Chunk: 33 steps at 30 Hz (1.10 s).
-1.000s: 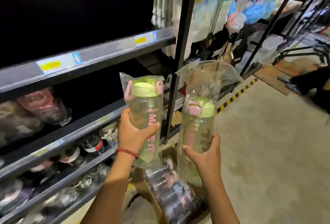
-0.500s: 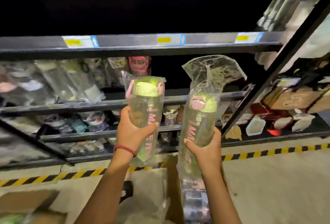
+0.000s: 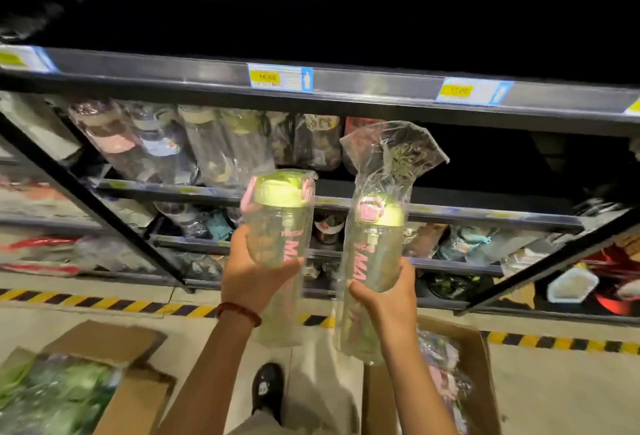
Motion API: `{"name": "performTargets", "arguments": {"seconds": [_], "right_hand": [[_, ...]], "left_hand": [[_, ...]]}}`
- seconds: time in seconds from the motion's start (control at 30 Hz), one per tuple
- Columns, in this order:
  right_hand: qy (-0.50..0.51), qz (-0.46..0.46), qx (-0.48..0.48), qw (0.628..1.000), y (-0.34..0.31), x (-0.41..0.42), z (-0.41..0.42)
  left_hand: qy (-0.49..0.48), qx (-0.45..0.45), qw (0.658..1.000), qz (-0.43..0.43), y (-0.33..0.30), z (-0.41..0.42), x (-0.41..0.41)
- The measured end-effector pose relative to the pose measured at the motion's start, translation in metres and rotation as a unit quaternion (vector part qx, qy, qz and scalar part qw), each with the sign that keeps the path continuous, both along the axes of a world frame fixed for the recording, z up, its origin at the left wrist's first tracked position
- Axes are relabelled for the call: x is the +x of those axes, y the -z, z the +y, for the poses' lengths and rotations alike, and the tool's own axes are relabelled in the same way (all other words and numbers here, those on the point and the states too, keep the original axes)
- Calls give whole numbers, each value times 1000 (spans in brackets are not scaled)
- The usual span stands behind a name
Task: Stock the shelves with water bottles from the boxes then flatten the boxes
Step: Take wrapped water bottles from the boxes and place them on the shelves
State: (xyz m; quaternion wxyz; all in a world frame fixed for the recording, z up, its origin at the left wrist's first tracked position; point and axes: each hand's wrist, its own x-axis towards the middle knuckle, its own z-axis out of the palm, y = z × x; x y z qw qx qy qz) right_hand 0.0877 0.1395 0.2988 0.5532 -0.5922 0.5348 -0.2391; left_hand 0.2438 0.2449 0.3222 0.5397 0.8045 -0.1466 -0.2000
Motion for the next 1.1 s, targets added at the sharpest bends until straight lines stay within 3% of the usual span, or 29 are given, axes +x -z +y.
{"name": "performTargets", "arguments": {"seconds": [0.2,0.47,0.8,1.1], "right_hand": [[43,42,40,997,6,51,-1],[90,42,57,993,12,96,-60],[144,-62,-2,988,27,89,-99],[113,-160,-33,980,37,85,-150]], "left_hand": [[70,61,996,1,20,-15,52],[132,58,989,20,40,-80,90],[83,-65,994,-19,59,-143,86],[22,-178,982,-50,58,-184,90]]}}
